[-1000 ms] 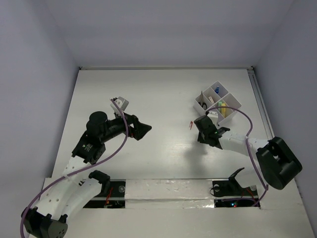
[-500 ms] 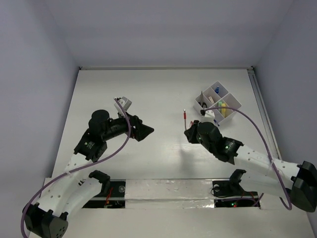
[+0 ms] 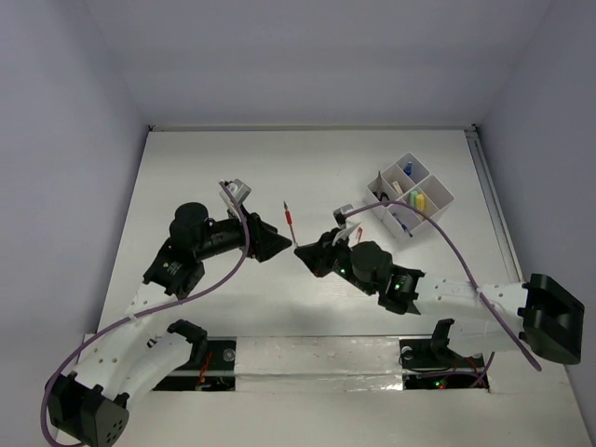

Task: Sort the stationery into containers
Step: Pick up the pen cap from the center of the board.

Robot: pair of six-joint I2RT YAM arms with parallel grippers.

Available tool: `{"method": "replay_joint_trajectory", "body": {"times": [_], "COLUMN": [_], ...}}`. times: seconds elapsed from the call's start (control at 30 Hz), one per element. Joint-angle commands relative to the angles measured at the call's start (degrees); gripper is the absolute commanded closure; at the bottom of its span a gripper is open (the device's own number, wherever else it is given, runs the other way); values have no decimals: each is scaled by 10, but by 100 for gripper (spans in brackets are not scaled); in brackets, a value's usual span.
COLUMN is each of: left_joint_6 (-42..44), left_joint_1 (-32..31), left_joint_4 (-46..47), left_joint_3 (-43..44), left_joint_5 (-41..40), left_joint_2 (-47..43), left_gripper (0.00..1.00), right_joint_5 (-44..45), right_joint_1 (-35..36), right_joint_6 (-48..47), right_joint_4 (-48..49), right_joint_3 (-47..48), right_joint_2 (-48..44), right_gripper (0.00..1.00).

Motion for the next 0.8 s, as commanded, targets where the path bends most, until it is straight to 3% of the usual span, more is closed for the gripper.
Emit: {"method": "replay_joint_trajectory", "body": {"times": [0.0,0.5,0.77], "left_joint_6": [-5,-9,-12], "left_joint_1": [3,3,8], "left_joint_4": [36,33,40], "left_joint_3": [4,3,4], "left_joint_5": [8,-32,-33], "left_joint_2": [-4,-24,-26], "left_gripper": [37,57,53], "right_joint_5": [5,36,57], "right_joint_1": [19,56,56], "right_joint_6": [-25,2,19], "right_joint_4": [117,234,264], "right_joint_3": [46,45,25], "right_joint_2": [26,74,68], "right_gripper": [100,100,100]}}
